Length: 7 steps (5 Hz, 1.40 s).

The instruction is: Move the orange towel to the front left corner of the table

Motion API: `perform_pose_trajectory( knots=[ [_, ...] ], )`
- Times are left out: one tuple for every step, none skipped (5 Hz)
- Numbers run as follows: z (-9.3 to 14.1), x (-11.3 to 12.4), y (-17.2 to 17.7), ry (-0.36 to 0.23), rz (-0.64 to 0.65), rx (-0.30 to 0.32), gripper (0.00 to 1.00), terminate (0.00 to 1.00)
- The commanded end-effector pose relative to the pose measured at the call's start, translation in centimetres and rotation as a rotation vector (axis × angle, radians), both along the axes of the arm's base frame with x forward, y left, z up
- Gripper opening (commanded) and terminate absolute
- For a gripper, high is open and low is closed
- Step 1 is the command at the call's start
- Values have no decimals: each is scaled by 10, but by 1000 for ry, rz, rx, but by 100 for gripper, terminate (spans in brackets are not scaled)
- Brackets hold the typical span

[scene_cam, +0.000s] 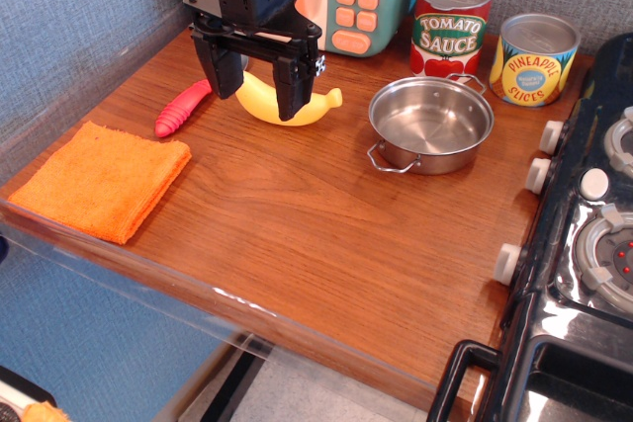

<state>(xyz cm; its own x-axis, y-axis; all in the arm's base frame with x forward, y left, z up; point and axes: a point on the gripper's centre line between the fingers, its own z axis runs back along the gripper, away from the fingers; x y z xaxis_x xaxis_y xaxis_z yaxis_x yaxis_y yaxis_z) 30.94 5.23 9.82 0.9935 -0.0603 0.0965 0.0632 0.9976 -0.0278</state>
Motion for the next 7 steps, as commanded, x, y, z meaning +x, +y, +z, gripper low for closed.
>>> perform_pose_trajectory(
  knots=[
    [0,0,0,0,0,0,100,0],
    [6,-12,20,-38,13,-45,100,0],
    [9,-37,46,-57,17,-94,100,0],
    [6,-71,82,-83,29,-42,100,0],
    [-26,-91,112,-44,30,-5,100,0],
    [-55,-90,121,-28,21,34,100,0],
    [-68,-80,131,-34,23,15,100,0]
  ],
)
